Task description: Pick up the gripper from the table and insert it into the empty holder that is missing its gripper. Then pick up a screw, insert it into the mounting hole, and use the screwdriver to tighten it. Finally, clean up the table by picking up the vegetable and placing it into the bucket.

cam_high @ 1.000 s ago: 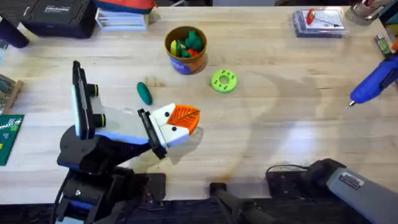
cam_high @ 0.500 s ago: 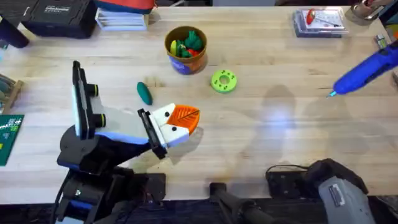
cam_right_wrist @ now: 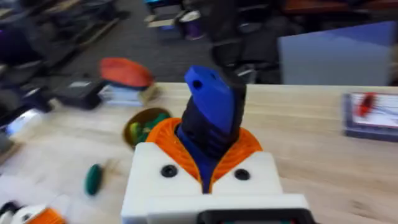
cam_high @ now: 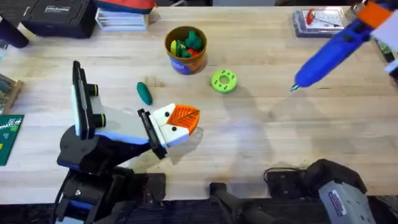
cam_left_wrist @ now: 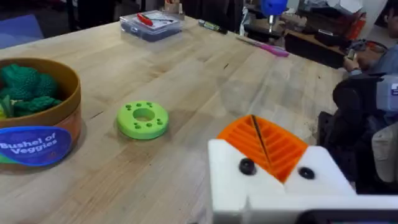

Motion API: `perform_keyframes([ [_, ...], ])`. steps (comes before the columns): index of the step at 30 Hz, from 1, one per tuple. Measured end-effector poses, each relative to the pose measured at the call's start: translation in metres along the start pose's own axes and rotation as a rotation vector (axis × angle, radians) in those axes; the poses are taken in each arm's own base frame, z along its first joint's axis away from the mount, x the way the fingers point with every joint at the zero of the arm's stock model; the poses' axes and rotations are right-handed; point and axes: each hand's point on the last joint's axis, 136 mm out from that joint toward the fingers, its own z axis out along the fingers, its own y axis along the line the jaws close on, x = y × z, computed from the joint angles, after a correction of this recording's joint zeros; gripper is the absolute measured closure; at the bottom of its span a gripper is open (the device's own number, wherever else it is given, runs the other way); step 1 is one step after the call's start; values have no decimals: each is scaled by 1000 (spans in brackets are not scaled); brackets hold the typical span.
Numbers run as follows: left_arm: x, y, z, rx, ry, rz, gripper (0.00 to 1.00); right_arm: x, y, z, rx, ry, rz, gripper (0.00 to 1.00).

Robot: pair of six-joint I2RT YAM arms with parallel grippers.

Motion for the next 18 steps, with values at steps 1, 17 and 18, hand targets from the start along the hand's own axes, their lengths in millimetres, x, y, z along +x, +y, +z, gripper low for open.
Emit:
perform_keyframes([
  [1,0,0,0,0,0,0,996,1,8,2,-35,7,-1,974],
  [17,0,0,0,0,0,0,996,-22,141,-1,-551,-118,-211,974],
  [18,0,0,0,0,0,0,996,-22,148,-2,-572,-123,-214,974],
])
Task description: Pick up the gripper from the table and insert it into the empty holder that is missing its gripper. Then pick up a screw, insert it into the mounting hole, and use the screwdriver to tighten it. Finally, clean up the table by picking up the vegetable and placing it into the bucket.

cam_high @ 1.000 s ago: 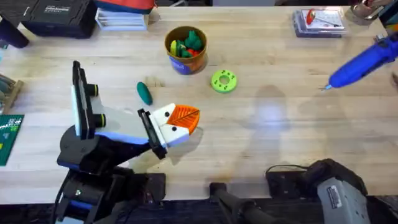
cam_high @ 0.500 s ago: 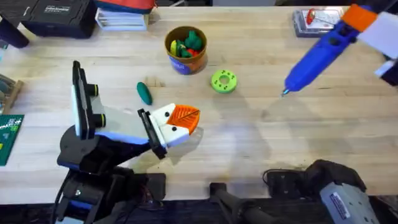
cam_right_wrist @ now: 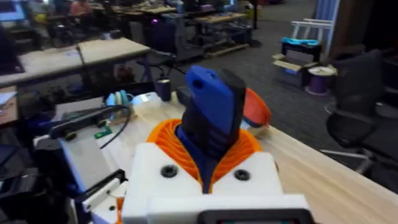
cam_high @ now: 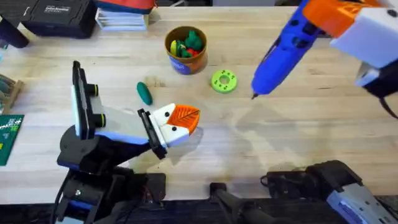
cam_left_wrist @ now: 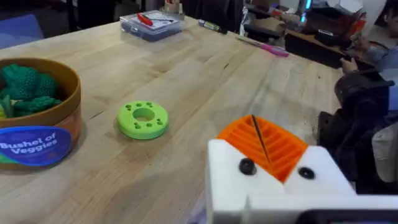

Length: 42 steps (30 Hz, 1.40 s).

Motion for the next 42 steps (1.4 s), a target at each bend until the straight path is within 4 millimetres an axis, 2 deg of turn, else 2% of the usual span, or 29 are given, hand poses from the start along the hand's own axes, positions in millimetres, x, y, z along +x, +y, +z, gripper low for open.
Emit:
perform_keyframes([
  [11,0,0,0,0,0,0,996,-8,43,26,-172,-44,-34,974],
  [21,0,0,0,0,0,0,996,9,74,80,-337,-40,-61,974],
  [22,0,0,0,0,0,0,996,10,78,83,-353,-43,-72,974],
  [23,0,0,0,0,0,0,996,12,91,87,-395,-53,-107,974],
  [32,0,0,0,0,0,0,996,5,118,95,-476,-142,-217,974],
  [39,0,0,0,0,0,0,996,35,135,119,-540,-84,-199,974],
  [42,0,0,0,0,0,0,996,39,136,122,-546,-73,-198,974],
])
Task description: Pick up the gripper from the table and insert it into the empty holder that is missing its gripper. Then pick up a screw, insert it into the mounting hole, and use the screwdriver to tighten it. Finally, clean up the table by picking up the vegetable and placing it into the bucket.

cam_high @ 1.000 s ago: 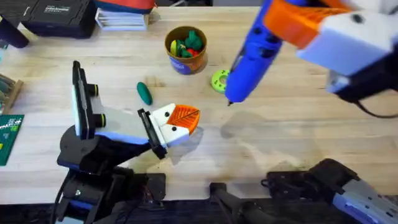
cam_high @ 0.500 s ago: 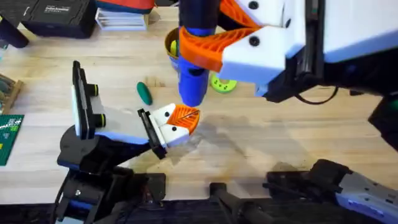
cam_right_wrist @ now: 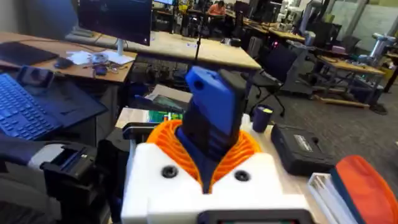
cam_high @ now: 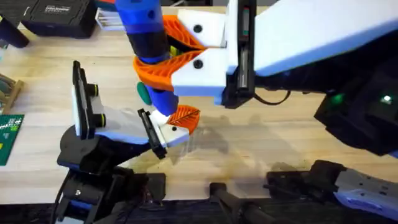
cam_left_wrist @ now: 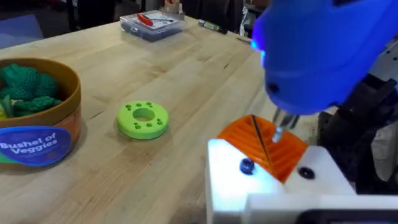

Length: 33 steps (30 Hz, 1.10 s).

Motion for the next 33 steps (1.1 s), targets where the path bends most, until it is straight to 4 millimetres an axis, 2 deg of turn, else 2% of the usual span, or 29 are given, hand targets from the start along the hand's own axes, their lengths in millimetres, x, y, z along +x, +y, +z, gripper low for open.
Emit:
perform_keyframes([
  [8,0,0,0,0,0,0,996,0,-2,3,2,-10,-37,974],
  [11,0,0,0,0,0,0,996,8,-4,8,0,2,-30,974],
  [33,0,0,0,0,0,0,996,14,-6,11,-1,10,3,974],
])
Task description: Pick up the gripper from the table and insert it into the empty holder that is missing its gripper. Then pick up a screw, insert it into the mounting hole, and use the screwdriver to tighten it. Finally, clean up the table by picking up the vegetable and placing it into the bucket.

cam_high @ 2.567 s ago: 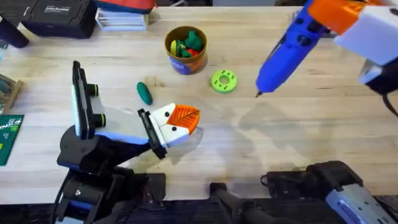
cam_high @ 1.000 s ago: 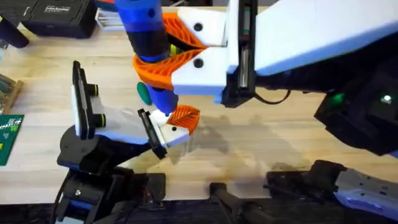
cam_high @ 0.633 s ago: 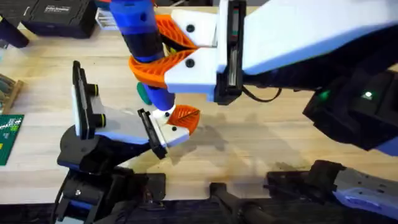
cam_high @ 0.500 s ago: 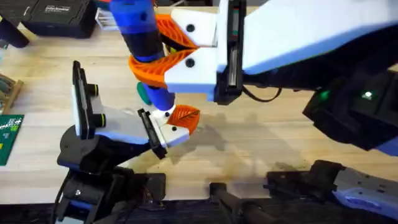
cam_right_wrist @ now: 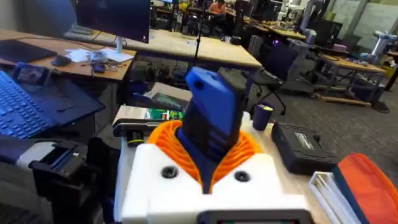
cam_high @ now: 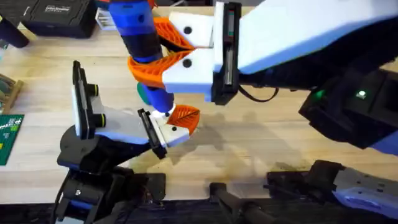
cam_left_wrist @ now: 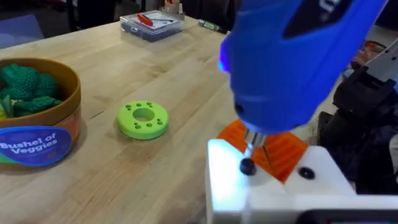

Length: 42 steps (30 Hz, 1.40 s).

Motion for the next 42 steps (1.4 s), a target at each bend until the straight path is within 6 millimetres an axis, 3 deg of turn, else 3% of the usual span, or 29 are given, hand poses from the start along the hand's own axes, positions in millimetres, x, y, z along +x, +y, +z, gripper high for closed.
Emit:
perform_keyframes([
  [42,0,0,0,0,0,0,996,12,0,3,-5,34,45,974],
])
